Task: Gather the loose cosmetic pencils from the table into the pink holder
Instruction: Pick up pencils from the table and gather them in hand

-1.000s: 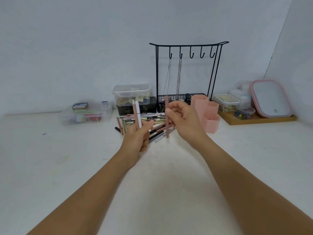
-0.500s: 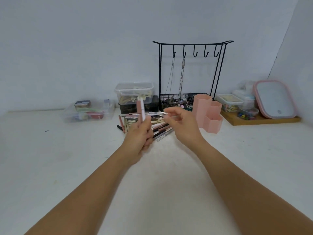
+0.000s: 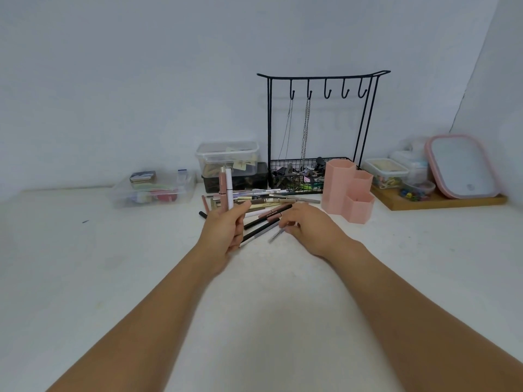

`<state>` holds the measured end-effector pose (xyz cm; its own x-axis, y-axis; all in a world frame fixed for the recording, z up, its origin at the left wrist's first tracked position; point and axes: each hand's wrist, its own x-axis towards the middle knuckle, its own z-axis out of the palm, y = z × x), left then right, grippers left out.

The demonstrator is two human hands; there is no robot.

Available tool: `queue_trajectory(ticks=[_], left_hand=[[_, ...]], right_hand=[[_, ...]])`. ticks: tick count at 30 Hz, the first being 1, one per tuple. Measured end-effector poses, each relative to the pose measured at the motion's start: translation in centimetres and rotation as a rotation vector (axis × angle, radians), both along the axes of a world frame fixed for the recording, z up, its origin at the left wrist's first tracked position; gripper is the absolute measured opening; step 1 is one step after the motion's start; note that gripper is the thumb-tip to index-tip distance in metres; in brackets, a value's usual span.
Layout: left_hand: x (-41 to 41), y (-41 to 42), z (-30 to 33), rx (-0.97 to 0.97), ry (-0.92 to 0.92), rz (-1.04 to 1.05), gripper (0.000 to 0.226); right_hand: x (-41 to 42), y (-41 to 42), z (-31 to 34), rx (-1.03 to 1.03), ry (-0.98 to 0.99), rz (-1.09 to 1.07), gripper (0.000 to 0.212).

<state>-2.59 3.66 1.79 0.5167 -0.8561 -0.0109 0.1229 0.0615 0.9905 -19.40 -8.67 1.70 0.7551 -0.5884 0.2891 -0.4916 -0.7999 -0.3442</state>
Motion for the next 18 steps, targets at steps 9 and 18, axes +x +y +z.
queue_trajectory(ticks=[9,18], left_hand=[[-0.8,0.4,0.1,-0.028,-0.003,-0.068,0.05],[-1.6,0.9,-0.8,-0.062,-0.125,-0.349,0.038]], right_hand=[[0.7,2.5,2.6,0.357,-0.644,0.076,0.007],[2.6,5.2,1.6,0.825,-0.886,0.16,0.008]])
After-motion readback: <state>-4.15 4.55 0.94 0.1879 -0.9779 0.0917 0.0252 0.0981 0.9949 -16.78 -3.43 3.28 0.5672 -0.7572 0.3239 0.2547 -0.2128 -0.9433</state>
